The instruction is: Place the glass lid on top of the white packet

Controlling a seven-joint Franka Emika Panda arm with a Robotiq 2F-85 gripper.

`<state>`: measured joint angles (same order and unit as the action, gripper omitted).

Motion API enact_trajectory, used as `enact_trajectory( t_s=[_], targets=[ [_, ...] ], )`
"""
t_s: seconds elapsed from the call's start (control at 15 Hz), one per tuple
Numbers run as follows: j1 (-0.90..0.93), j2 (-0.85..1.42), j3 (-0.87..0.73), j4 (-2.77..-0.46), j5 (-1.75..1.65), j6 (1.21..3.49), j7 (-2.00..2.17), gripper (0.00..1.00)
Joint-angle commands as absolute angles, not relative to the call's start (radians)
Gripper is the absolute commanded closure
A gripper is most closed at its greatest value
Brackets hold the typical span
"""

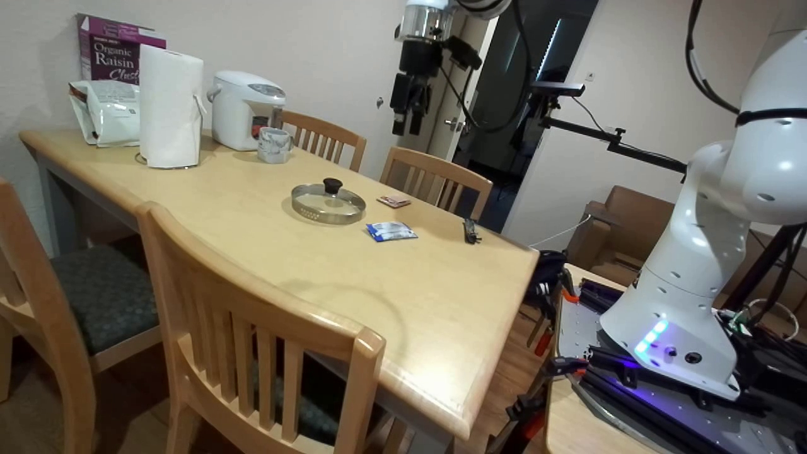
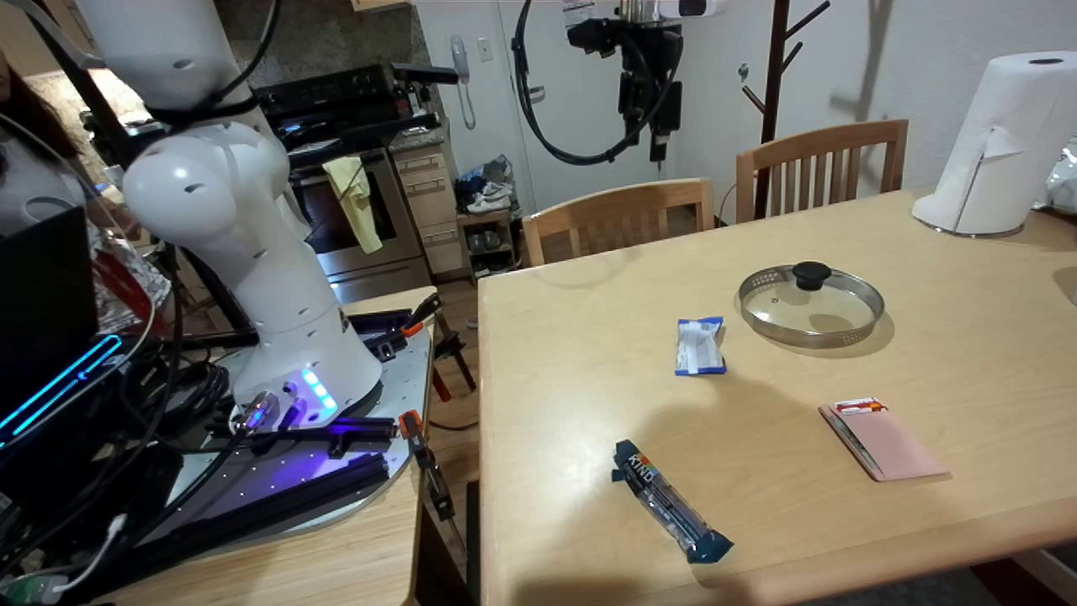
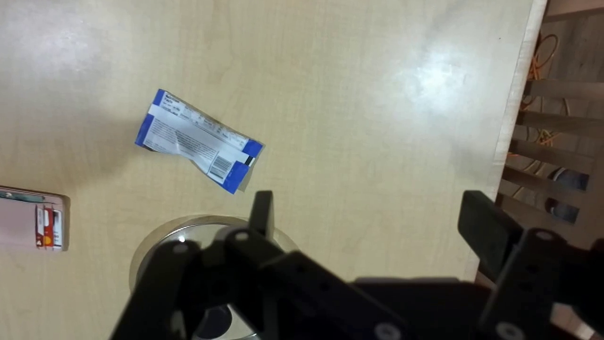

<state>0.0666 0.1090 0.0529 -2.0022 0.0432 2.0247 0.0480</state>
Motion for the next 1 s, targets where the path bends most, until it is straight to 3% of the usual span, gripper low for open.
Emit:
enact_trajectory(
  t_s=[0.0, 0.93],
  targets=[
    [0.065, 0.109, 0.055, -2.001, 0.043, 2.023, 0.048, 0.00],
    [0.080, 0.399, 0.041, -1.593, 0.037, 1.926, 0.151, 0.00]
  ],
)
